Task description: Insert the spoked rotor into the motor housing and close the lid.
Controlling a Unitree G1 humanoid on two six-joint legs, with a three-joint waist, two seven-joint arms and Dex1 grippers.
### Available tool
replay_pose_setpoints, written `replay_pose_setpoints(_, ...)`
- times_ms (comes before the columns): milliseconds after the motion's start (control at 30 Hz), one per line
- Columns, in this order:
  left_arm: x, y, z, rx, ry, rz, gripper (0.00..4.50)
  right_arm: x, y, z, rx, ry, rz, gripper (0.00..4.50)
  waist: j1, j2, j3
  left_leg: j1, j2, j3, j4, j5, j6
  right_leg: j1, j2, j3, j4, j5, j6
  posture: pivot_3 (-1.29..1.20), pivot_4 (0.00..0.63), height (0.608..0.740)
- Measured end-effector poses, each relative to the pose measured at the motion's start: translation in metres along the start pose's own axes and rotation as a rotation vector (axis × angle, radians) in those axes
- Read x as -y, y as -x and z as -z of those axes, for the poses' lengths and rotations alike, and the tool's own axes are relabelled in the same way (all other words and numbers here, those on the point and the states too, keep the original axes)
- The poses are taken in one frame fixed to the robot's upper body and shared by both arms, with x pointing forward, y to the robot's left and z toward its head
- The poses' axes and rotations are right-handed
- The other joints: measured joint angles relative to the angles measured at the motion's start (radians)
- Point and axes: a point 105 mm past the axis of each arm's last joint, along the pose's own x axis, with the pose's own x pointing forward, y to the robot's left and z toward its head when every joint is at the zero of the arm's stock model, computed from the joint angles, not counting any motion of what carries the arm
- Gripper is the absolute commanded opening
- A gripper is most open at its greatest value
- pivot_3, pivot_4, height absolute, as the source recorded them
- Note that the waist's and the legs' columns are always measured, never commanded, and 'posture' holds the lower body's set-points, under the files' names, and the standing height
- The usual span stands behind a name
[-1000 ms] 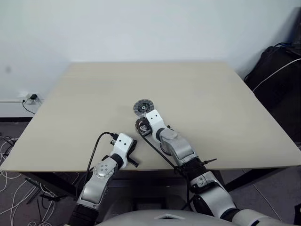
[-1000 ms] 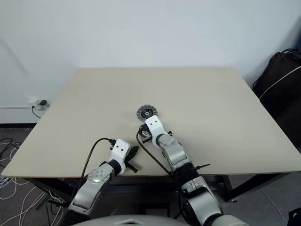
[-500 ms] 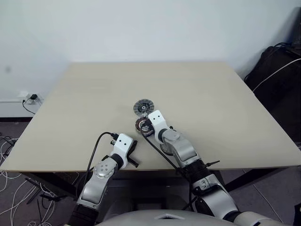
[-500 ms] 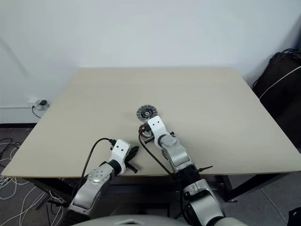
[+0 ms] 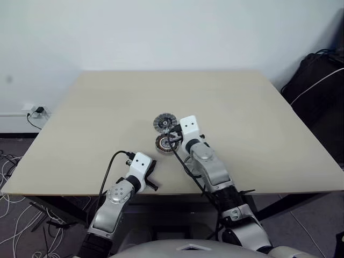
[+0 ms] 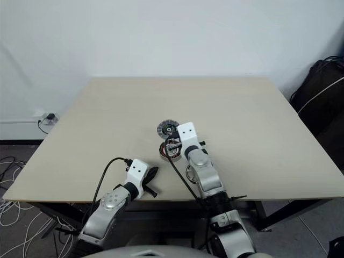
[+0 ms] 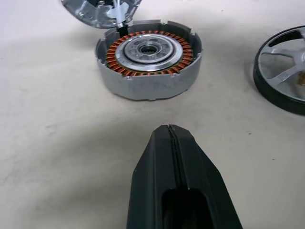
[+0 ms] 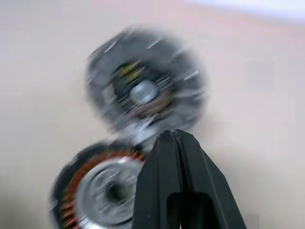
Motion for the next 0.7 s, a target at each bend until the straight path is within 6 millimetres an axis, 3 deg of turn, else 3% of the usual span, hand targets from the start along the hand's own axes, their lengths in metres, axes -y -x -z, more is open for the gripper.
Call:
replay_pose_setpoints(233, -0.002, 0.002, 0.003, -0.01, -0.007, -0.018, 0.0, 0.068, 0.056, 0.04, -0.115, -0.082, 0.196, 0.03, 0.007, 0.001, 0.0, -0.001, 0.0, 0.0, 0.0, 0.0, 0.001, 0.0, -0.001, 0.001, -0.001, 0.0, 0.0, 0.0, 0.0, 0.74)
replay_pose_setpoints(333, -0.002, 0.001, 0.003, -0.011, -0.012, -0.01, 0.0, 0.081, 0.074, 0.044, -0.129, -0.109, 0.233, 0.03, 0.004, 0.001, 0.001, 0.0, 0.001, 0.0, 0.0, 0.0, 0.0, 0.001, 0.0, 0.001, -0.001, -0.004, 0.005, 0.0, 0.0, 0.74)
replay_pose_setpoints(700, 0.003, -0.001, 0.001, -0.013, -0.031, 0.041, 0.0, 0.092, 0.118, 0.07, -0.179, -0.409, 0.261, 3.58, 0.009, 0.001, 0.001, -0.001, 0.001, 0.0, 0.001, 0.0, 0.002, 0.002, -0.001, 0.001, -0.003, -0.004, 0.007, 0.0, 0.0, 0.74)
